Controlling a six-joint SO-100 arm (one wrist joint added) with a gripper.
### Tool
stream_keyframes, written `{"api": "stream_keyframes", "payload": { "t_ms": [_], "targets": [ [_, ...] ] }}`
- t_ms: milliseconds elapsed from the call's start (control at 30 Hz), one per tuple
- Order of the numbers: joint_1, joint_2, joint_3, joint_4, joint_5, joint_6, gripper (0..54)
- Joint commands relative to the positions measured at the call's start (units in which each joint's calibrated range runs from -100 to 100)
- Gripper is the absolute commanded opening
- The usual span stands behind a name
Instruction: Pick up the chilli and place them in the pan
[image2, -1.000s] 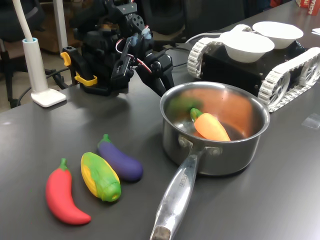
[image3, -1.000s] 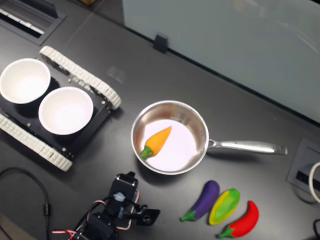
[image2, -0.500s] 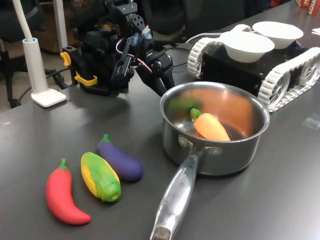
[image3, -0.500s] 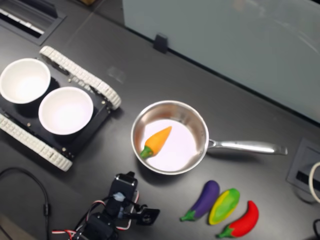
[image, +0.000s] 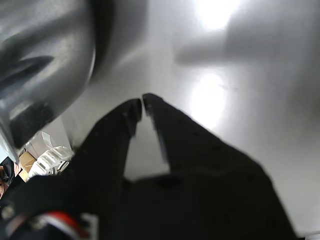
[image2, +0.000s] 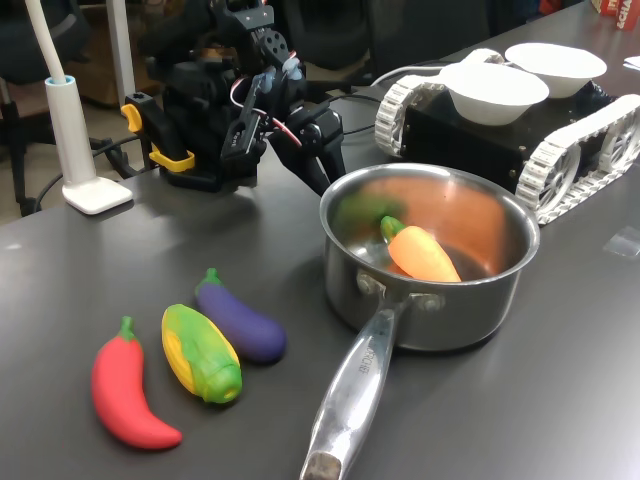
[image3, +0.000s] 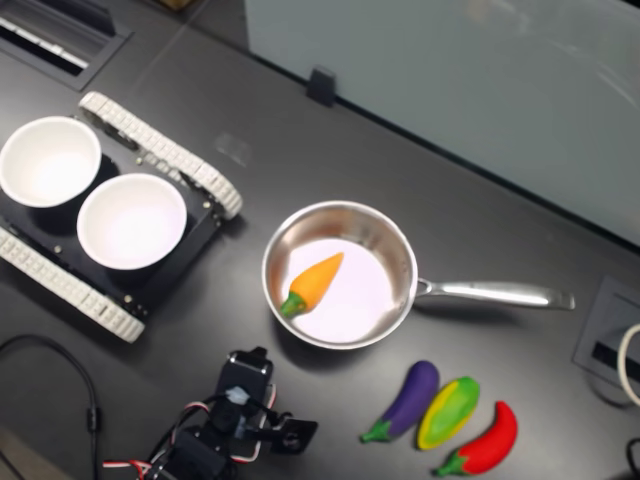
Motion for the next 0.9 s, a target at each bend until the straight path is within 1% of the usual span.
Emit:
{"api": "stream_keyframes", "payload": {
  "t_ms": [0,100,167,200,300,333,400,533,667,767,867],
  "targets": [
    [0.76,-0.83,-4.91,0.88,0.59,-0.39,0.0],
    [0.65,-0.58,-6.19,2.08,0.83,-0.39,0.0],
    [0.19,1.02,-9.46,4.21,1.17,-0.39,0.0],
    [0.30,1.78,-10.37,4.55,1.22,-0.39,0.0],
    [2.71,6.51,-14.36,4.81,2.10,-0.56,0.0],
    [4.32,8.11,-15.45,4.64,2.49,-1.06,0.0],
    [8.22,11.57,-17.91,4.64,4.30,-3.33,0.0],
    [12.46,19.58,-23.54,4.81,5.03,-3.42,0.0],
    [15.56,24.39,-29.27,5.23,5.23,-3.33,0.0],
    [17.05,27.17,-34.90,6.60,5.27,-3.33,0.0],
    [17.39,28.10,-40.26,8.73,5.32,-3.33,0.0]
  ]
}}
